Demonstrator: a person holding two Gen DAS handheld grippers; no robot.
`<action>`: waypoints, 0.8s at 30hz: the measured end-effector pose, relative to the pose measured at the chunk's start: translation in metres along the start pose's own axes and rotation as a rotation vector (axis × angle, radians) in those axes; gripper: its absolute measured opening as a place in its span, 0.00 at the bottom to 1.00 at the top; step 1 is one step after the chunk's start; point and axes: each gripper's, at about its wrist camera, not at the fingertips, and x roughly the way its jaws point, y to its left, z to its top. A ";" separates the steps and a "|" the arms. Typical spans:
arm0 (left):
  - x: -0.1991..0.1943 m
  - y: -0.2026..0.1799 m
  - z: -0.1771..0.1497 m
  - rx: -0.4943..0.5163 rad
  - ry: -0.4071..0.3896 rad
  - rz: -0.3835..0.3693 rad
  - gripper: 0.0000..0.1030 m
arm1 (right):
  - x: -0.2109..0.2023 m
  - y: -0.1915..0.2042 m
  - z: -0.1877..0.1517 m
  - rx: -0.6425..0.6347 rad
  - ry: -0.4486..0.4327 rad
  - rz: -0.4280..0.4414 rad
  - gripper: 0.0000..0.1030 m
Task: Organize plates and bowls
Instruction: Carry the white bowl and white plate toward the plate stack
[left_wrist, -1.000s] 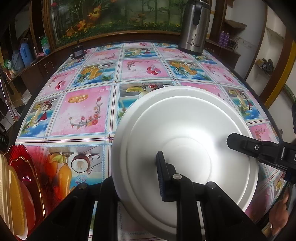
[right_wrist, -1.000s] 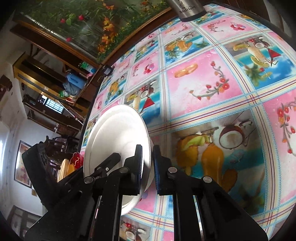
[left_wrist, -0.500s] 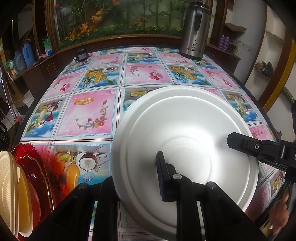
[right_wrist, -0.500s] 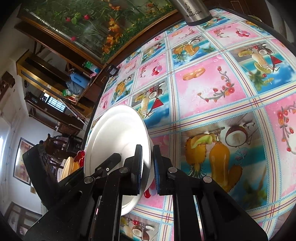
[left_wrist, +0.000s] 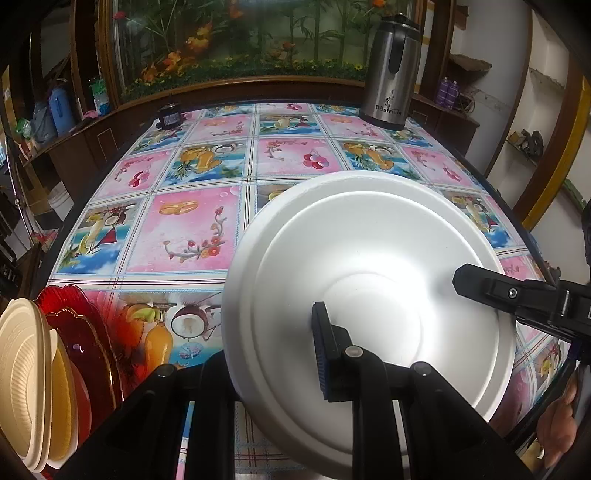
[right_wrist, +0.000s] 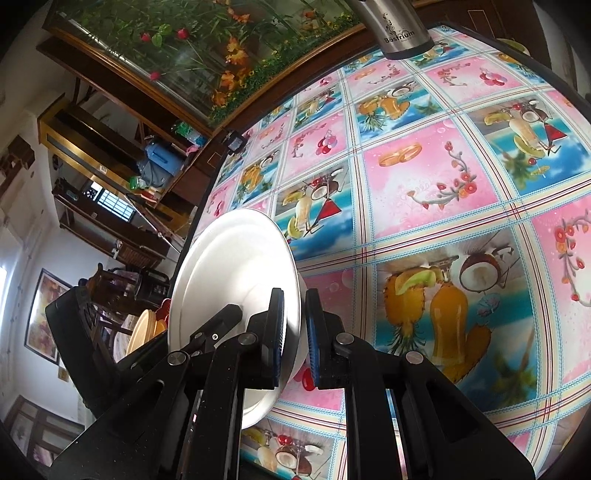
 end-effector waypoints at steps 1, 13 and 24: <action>0.000 0.000 0.000 -0.002 0.000 -0.001 0.19 | 0.000 -0.001 0.000 -0.001 0.000 0.000 0.11; -0.006 0.003 0.000 -0.008 -0.010 -0.004 0.19 | -0.001 0.002 -0.001 -0.002 -0.003 0.002 0.11; -0.035 0.020 0.002 -0.031 -0.074 0.026 0.19 | -0.005 0.031 0.008 -0.044 -0.013 0.040 0.11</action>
